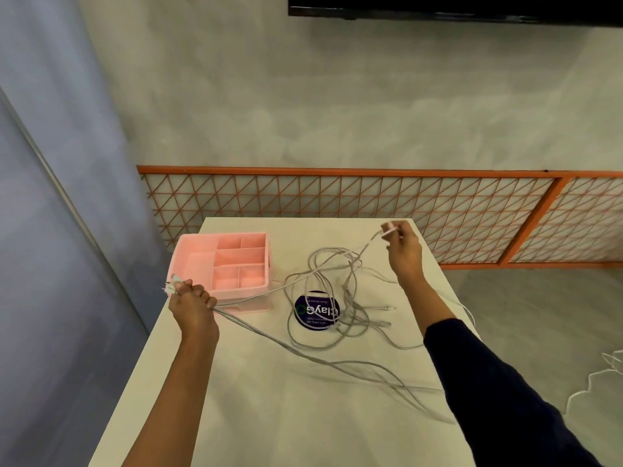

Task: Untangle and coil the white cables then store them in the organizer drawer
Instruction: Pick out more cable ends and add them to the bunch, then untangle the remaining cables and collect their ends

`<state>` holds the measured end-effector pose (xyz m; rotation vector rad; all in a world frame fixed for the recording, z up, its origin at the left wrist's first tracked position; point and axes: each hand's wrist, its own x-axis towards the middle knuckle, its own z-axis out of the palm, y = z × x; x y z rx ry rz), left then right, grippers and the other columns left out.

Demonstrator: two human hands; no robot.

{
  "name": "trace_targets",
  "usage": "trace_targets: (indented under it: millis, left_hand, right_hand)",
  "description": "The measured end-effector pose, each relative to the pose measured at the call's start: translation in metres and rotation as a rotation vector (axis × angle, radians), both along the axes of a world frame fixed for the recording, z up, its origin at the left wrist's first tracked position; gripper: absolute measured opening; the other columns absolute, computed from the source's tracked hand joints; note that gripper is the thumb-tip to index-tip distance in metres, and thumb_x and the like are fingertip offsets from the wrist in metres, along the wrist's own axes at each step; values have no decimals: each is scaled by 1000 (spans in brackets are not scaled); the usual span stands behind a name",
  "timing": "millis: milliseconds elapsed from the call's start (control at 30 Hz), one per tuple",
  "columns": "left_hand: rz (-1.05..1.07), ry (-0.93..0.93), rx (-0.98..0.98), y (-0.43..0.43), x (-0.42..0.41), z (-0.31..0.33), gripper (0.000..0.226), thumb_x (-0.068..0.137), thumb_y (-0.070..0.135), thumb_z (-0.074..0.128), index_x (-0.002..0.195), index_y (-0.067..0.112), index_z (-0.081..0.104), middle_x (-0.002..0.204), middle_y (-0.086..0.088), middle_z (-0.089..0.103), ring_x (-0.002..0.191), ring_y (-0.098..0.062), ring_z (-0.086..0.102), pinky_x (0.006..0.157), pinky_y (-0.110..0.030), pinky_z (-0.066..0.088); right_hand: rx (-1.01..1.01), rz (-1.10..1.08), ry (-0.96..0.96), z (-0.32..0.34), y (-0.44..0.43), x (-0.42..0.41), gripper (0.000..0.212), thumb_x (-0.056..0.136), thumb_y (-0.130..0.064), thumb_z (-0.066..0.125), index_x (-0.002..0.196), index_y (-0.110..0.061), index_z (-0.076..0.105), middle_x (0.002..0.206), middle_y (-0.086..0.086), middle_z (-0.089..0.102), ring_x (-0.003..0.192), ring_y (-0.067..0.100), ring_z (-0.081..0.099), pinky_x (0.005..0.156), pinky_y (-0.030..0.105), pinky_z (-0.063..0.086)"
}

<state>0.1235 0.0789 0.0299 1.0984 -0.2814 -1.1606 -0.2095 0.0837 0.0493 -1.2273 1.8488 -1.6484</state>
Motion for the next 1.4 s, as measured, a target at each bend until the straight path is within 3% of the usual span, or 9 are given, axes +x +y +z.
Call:
trace_targets:
  millis: [200, 367, 467, 633, 733, 867, 967, 1100, 1400]
  left_hand:
    - [-15, -10, -23, -1, -2, 2, 30, 104, 20, 34, 77, 19, 45, 46, 11, 39, 39, -1, 32, 36, -13, 26]
    - [-6, -43, -6, -1, 0, 2, 31, 104, 22, 33, 76, 19, 44, 59, 5, 35, 39, -1, 31, 37, -13, 25]
    - [-10, -40, -2, 0, 3, 1, 30, 104, 22, 34, 76, 19, 44, 53, 8, 38, 41, -2, 30, 38, -13, 23]
    - [-139, -114, -15, 1, -10, 3, 31, 104, 24, 34, 74, 20, 42, 39, 15, 36, 42, -3, 27, 36, -13, 19]
    - [-263, -229, -52, 4, -23, 4, 38, 104, 35, 33, 70, 21, 38, 44, 13, 35, 45, -4, 25, 37, -14, 19]
    - [-514, -541, -148, 14, -39, 11, 33, 98, 44, 44, 80, 17, 50, 62, 5, 51, 51, -5, 41, 48, -19, 30]
    - [-726, -673, -143, 20, -51, 12, 37, 86, 27, 69, 109, 1, 57, 91, 1, 70, 76, -4, 65, 61, -16, 43]
    - [-810, -673, -162, 19, -56, 9, 53, 73, 3, 80, 112, -15, 48, 92, -6, 74, 77, -6, 72, 60, -10, 50]
    - [-799, -674, -212, 17, -50, 19, 44, 77, -2, 75, 89, 12, 36, 83, -5, 69, 73, -7, 68, 62, -18, 48]
  right_hand:
    - [-168, 36, 60, 41, -13, 18, 23, 98, -25, 50, 109, -14, 68, 103, -4, 66, 91, 0, 59, 77, 8, 43]
    - [-198, 96, 70, 45, -16, 12, 20, 98, -24, 51, 93, -15, 68, 76, 1, 65, 72, 17, 59, 67, 36, 47]
    - [-224, 75, 194, 62, -17, 5, 15, 93, -28, 58, 91, -24, 72, 77, 3, 60, 69, 11, 49, 64, 32, 40]
    - [48, 366, 437, 66, -7, 27, 15, 86, -29, 67, 90, -18, 77, 78, 12, 70, 67, 25, 58, 62, 33, 45]
    - [241, 582, 450, 50, 1, 52, 18, 83, -24, 72, 93, -10, 77, 88, 3, 75, 61, -4, 60, 59, 12, 44]
    - [353, 690, 534, 25, 5, 84, 20, 81, -28, 74, 95, -14, 78, 93, 0, 75, 86, 7, 67, 73, 19, 51]
    - [326, 700, 516, 15, 5, 100, 19, 82, -25, 73, 95, -12, 77, 90, 3, 75, 81, 10, 66, 69, 15, 50]
    - [298, 672, 523, 12, 5, 104, 13, 84, -18, 71, 93, -11, 76, 81, 5, 72, 71, 9, 59, 59, 8, 40]
    - [256, 383, 477, -27, 7, 69, 11, 87, -14, 67, 92, -4, 70, 82, 11, 62, 71, 14, 51, 65, 15, 38]
